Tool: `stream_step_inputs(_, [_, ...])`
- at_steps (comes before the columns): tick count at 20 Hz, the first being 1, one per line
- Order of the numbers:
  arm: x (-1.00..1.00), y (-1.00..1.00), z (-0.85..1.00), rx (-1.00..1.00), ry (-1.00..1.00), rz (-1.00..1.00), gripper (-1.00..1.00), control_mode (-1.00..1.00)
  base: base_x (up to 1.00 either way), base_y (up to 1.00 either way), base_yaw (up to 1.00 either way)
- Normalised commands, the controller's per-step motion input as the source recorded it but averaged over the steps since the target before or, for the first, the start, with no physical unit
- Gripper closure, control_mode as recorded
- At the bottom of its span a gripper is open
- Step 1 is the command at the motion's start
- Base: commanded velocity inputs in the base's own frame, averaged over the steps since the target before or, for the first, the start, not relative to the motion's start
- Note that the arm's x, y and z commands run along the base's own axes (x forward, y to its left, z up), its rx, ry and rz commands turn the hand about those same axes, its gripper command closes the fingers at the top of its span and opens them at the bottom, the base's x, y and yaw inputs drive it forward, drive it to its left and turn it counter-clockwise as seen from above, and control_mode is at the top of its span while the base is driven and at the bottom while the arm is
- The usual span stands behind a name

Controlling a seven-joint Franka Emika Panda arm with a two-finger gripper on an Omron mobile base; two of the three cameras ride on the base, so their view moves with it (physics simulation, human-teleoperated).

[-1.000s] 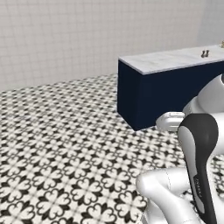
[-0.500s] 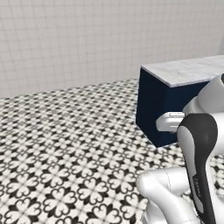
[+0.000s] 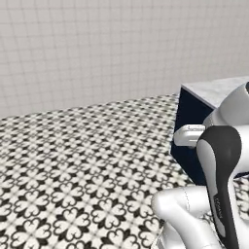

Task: Take the strawberry from the fridge and place it on top of the pancake, located on the dining counter.

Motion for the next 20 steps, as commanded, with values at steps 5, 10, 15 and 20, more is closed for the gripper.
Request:
stream_step_inputs(5, [0.00,0.00,0.00,0.00,0.00,0.00,1.00,1.00,1.00,0.00,0.11])
stream_step_inputs(10, [0.00,0.00,0.00,0.00,0.00,0.00,1.00,1.00,1.00,0.00,0.08])
stream_step_inputs(15, [0.00,0.00,0.00,0.00,0.00,0.00,1.00,1.00,1.00,0.00,0.08])
stream_step_inputs(20, [0.00,0.00,0.00,0.00,0.00,0.00,1.00,1.00,1.00,0.00,0.01])
